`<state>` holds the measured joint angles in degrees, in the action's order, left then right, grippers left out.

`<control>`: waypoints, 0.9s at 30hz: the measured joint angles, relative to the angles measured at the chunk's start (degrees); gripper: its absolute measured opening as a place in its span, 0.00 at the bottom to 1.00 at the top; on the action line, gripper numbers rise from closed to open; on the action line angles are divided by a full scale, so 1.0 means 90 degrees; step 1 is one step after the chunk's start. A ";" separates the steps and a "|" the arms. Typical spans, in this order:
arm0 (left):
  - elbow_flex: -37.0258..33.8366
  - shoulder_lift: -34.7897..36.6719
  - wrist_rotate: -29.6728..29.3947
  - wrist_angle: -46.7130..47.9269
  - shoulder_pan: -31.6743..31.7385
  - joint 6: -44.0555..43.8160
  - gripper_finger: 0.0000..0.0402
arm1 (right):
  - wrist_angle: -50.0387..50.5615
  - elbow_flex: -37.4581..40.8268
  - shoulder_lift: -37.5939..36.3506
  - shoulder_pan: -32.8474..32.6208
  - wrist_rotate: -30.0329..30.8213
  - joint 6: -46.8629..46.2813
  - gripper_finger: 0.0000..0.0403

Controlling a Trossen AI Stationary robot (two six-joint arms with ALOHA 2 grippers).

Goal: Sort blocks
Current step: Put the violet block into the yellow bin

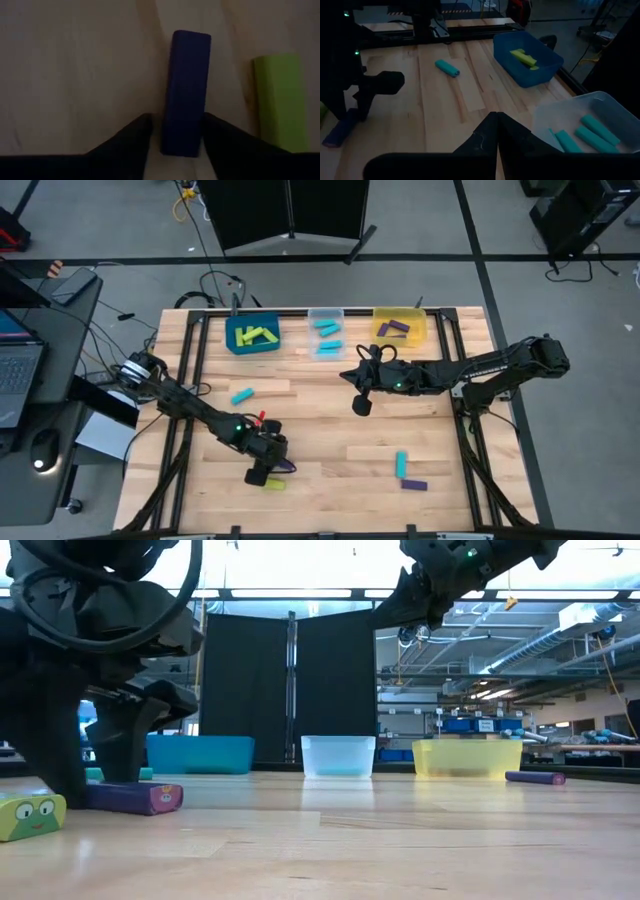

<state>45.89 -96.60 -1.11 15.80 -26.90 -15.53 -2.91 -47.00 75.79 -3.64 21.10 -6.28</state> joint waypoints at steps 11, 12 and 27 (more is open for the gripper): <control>-0.0017 0.0125 -0.0142 0.0095 -0.0043 0.0198 0.25 | 0.0043 0.0000 0.0000 -0.0070 0.0000 0.0002 0.06; -0.0017 0.0202 -0.0213 0.0128 -0.0002 0.0289 0.25 | 0.0046 0.0000 0.0000 -0.0093 0.0000 0.0002 0.06; -0.0053 0.0408 -0.2837 -0.1345 0.1555 0.1510 0.25 | 0.0082 0.0274 0.0002 -0.0534 -0.0217 -0.1987 0.09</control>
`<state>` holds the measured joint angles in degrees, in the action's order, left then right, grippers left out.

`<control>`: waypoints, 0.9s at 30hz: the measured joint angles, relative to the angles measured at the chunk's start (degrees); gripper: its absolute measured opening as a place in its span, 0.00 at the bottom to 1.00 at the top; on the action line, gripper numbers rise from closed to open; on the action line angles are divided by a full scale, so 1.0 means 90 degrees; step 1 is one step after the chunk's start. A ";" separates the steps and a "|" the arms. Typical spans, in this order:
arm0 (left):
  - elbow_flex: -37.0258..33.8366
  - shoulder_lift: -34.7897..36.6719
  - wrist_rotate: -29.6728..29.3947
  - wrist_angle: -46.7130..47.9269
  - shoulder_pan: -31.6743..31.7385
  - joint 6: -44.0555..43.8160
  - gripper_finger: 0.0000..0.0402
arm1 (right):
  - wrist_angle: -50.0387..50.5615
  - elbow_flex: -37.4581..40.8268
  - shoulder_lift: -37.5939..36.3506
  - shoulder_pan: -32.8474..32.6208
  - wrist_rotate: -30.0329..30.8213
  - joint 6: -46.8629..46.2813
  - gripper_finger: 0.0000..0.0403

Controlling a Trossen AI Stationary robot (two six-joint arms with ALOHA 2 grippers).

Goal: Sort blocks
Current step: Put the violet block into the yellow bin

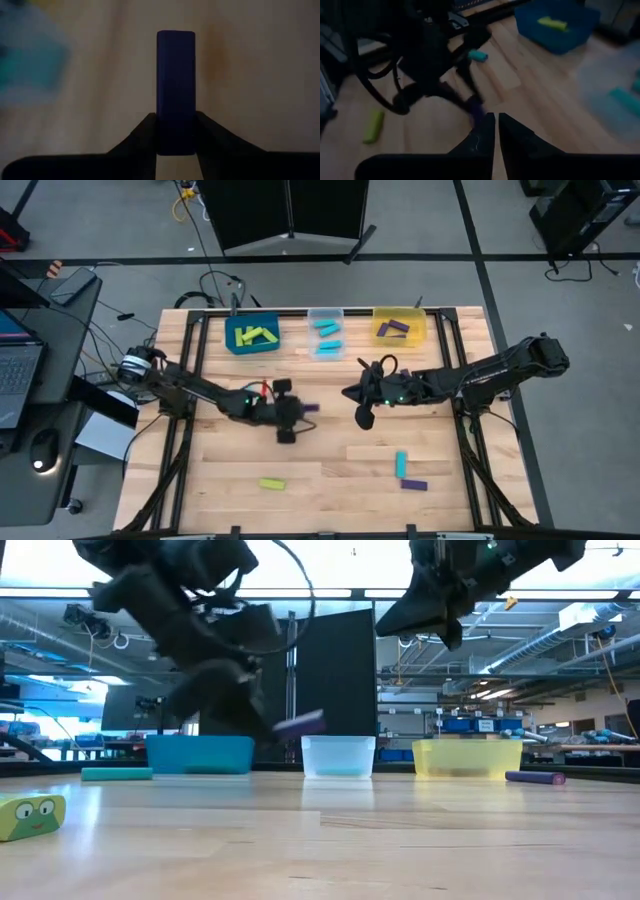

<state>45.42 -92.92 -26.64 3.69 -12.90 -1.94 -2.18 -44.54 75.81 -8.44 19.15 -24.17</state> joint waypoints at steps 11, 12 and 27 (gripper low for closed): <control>0.0052 0.0019 -0.1046 -0.2797 0.0494 0.1848 0.25 | -0.0611 0.0343 0.0005 0.0040 0.0057 -0.1316 0.29; 0.0115 0.0019 -0.1055 -0.2775 0.0521 0.1893 0.25 | -0.0698 0.0343 0.0005 0.0088 0.0060 -0.1466 0.31; 0.0812 -0.0015 -0.0853 -0.2248 0.0582 0.2228 0.25 | -0.1108 0.0343 0.0005 0.0546 -0.0305 -0.1699 0.52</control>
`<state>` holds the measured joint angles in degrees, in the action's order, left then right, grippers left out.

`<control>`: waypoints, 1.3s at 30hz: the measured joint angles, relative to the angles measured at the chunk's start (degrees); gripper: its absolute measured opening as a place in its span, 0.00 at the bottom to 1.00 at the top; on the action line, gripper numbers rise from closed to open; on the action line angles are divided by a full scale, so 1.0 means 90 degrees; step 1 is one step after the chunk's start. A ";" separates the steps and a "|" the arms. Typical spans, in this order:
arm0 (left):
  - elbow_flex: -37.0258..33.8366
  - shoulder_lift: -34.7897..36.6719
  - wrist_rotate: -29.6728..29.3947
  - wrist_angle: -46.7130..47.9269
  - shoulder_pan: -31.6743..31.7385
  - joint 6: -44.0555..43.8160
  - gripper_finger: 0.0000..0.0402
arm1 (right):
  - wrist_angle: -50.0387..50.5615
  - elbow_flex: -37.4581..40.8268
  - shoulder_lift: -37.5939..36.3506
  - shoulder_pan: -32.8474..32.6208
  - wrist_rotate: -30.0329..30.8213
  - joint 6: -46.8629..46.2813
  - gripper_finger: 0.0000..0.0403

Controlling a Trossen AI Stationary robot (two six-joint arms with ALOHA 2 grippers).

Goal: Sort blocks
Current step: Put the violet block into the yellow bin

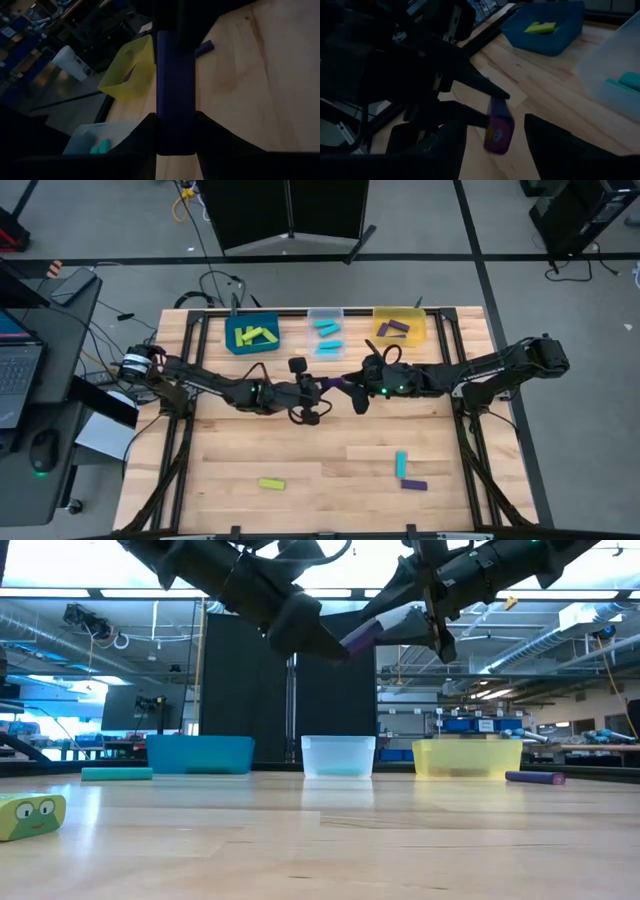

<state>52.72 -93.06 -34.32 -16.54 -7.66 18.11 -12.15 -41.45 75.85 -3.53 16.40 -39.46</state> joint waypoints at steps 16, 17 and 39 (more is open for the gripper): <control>0.0016 -0.0017 -0.0042 -0.0118 0.0020 -0.0012 0.24 | 0.0007 0.0000 -0.0002 0.0077 -0.0114 0.0546 0.18; 0.0016 -0.0017 -0.0037 -0.0103 0.0016 -0.0013 0.25 | 0.0016 0.0000 -0.0002 0.0080 -0.0114 0.0631 0.18; -0.1813 0.0679 0.0350 -0.2037 0.0144 -0.0752 0.58 | 0.4136 -0.0407 -0.1147 0.2466 0.0867 0.1221 0.18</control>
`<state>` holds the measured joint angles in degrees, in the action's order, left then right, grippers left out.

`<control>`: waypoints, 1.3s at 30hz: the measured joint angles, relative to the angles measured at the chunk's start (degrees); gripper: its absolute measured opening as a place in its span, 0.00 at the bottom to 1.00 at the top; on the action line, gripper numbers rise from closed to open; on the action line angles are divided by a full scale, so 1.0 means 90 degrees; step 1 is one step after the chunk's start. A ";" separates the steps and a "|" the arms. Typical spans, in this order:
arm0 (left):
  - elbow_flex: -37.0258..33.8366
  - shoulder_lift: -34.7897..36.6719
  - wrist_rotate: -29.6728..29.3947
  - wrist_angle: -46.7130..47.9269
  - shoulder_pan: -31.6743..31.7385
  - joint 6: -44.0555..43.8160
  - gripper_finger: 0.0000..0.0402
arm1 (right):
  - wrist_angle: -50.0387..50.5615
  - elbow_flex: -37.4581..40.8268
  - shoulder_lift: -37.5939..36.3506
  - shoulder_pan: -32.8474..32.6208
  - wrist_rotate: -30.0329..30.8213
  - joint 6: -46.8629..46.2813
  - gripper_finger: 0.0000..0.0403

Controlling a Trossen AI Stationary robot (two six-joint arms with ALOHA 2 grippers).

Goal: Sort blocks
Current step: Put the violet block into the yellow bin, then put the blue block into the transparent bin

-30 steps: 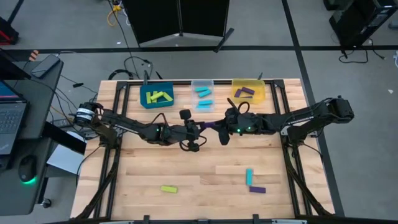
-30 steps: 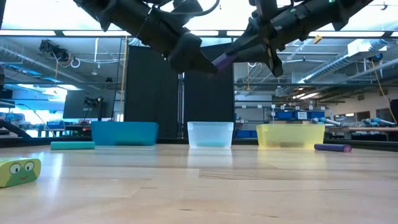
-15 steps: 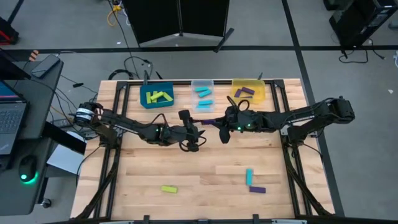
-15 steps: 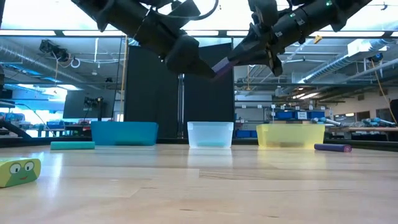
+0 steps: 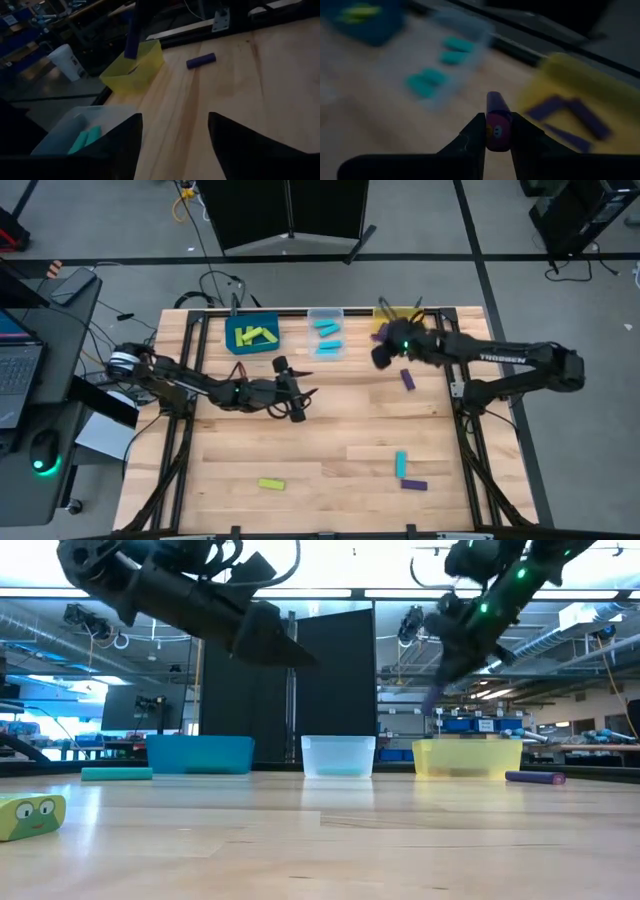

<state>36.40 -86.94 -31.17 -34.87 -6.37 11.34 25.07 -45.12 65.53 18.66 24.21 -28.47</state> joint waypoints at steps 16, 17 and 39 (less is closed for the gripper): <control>-0.0204 0.0215 0.0037 -0.0166 0.0000 -0.0001 0.57 | -0.0556 -0.0011 0.1310 0.3351 -0.1793 0.0520 0.18; -0.0204 0.0215 0.0037 -0.0150 0.0000 -0.0003 0.57 | -0.0616 -0.0011 0.1413 0.3441 -0.1848 0.0523 0.18; -0.0204 0.0215 0.0037 -0.0102 0.0000 -0.0027 0.57 | 0.0016 -0.0558 0.1665 0.3824 -0.2174 0.1163 0.54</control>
<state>34.57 -85.01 -30.83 -35.79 -6.37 11.10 25.22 -50.14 80.52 53.08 4.64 -18.00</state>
